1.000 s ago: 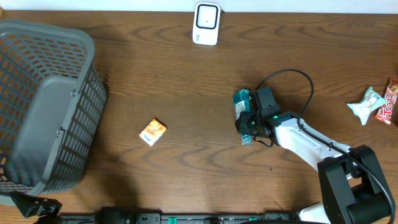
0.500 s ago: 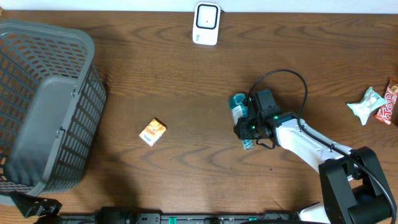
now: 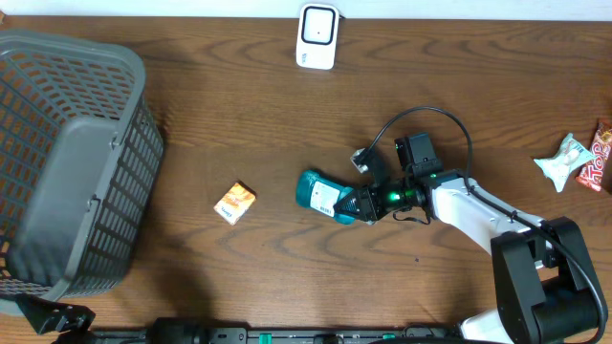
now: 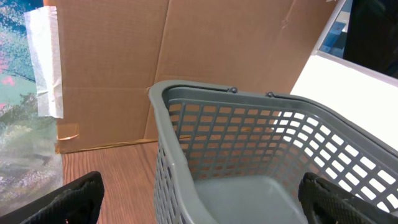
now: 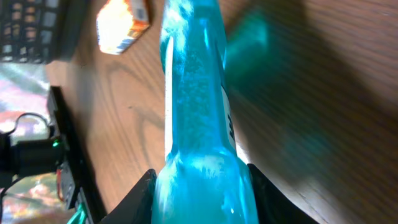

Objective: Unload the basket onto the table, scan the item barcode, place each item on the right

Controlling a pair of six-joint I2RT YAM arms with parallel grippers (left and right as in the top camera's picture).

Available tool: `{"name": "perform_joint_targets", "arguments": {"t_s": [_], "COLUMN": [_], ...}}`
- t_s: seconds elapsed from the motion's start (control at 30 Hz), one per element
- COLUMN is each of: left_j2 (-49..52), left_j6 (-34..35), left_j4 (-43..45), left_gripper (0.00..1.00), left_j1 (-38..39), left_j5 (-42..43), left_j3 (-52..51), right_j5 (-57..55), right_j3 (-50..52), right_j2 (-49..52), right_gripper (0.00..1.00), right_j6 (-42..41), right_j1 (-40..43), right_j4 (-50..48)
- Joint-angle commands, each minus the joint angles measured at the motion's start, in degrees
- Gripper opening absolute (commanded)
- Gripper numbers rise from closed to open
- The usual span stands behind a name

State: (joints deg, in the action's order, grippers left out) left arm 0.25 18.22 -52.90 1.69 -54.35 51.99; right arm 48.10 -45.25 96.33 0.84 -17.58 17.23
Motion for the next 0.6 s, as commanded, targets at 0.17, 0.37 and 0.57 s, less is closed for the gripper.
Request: {"name": "perform_joint_targets", "arguments": {"t_s": [0.17,0.37,0.57], "left_j2": [-0.09,-0.09,-0.09], "left_j6": [0.55,0.55,0.55], "left_j4": [0.07,0.07,0.09], "left_gripper": [1.00,1.00,1.00], "left_j1": [0.04,0.04,0.04], "left_j5": [-0.76,-0.76,-0.76], "left_j3": [-0.31,-0.31,-0.31], "right_j5": [-18.60,-35.17,-42.21], "right_j3": [-0.87,-0.87,-0.87], "right_j2": [-0.22,-0.22,-0.22], "right_gripper": [0.01,0.02,0.43], "right_j6": [-1.77,-8.74,-11.06], "right_j1": [-5.51,-16.74,-23.80], "right_j4": [6.67,10.08,12.96]}}
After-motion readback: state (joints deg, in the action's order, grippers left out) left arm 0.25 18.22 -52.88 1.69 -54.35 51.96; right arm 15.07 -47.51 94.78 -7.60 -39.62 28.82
